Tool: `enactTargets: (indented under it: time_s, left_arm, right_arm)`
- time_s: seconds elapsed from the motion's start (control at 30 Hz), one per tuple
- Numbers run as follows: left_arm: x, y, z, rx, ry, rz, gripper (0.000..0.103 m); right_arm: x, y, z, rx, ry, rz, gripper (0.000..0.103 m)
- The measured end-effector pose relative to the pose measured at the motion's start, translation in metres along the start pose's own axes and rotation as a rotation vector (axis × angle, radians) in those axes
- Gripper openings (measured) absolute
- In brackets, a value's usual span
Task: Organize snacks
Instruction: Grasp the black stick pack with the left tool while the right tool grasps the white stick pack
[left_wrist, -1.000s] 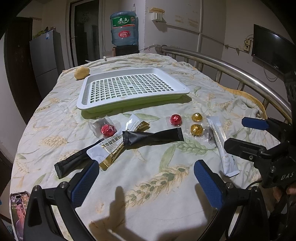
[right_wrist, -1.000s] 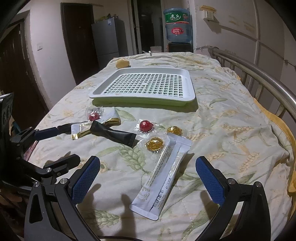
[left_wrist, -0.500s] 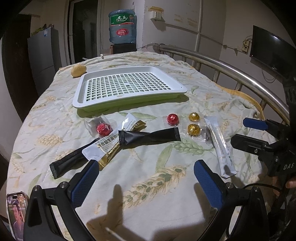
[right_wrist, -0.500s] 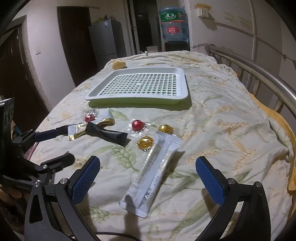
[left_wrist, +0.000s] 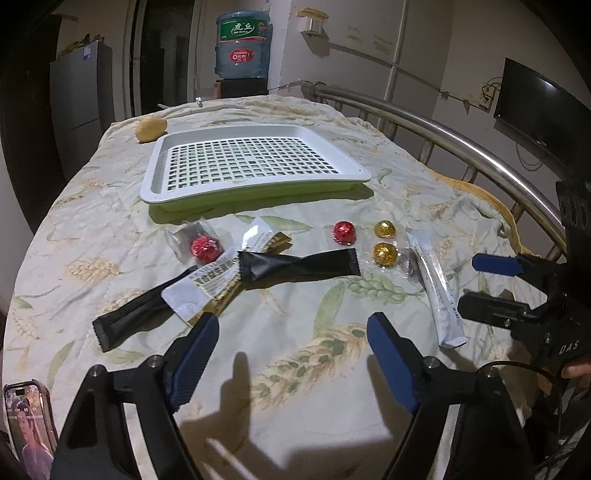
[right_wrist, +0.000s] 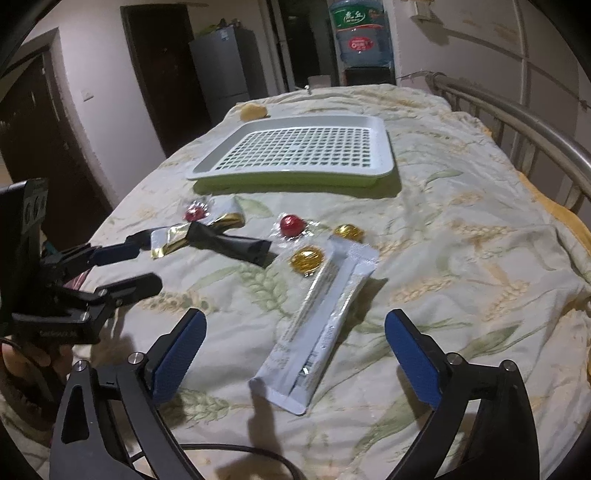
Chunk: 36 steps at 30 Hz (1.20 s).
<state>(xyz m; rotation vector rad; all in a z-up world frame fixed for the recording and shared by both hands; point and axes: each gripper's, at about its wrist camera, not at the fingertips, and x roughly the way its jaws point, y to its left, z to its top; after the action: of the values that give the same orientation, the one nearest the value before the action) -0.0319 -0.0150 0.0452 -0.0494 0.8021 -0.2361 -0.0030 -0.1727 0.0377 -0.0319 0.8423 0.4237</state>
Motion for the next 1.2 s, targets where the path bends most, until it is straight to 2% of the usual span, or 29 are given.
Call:
enactTargets:
  time_s: [0.13, 0.3, 0.5, 0.63, 0.77, 0.93, 1.0, 1.13, 1.2]
  left_arm:
    - [-0.001, 0.015, 0.002, -0.024, -0.006, 0.02, 0.08]
    - [0.007, 0.034, 0.007, -0.059, 0.009, 0.037, 0.075]
    - [0.017, 0.034, 0.018, -0.054, 0.02, 0.027, 0.072]
    - [0.028, 0.013, 0.025, 0.013, 0.042, -0.018, 0.069]
    - [0.045, -0.004, 0.035, 0.061, 0.075, -0.065, 0.067]
    - [0.058, 0.0, 0.045, 0.055, 0.091, -0.024, 0.067]
    - [0.059, -0.001, 0.049, 0.066, 0.095, -0.04, 0.067]
    - [0.061, -0.02, 0.057, 0.167, 0.096, -0.067, 0.067]
    - [0.068, -0.026, 0.058, 0.194, 0.124, -0.083, 0.067]
  right_arm:
    - [0.006, 0.002, 0.0, -0.001, 0.029, 0.005, 0.085]
    - [0.012, 0.003, 0.0, 0.002, 0.047, -0.005, 0.081]
    - [0.019, -0.001, 0.003, 0.021, 0.076, -0.018, 0.072]
    - [0.025, -0.004, 0.004, 0.029, 0.098, -0.025, 0.066]
    - [0.03, -0.007, 0.003, 0.036, 0.117, -0.03, 0.065]
    - [0.035, -0.014, 0.002, 0.054, 0.137, -0.026, 0.059]
    - [0.036, -0.015, 0.001, 0.055, 0.14, -0.02, 0.059]
    - [0.036, -0.015, 0.002, 0.05, 0.139, -0.013, 0.059]
    - [0.036, -0.015, 0.001, 0.047, 0.138, -0.011, 0.058]
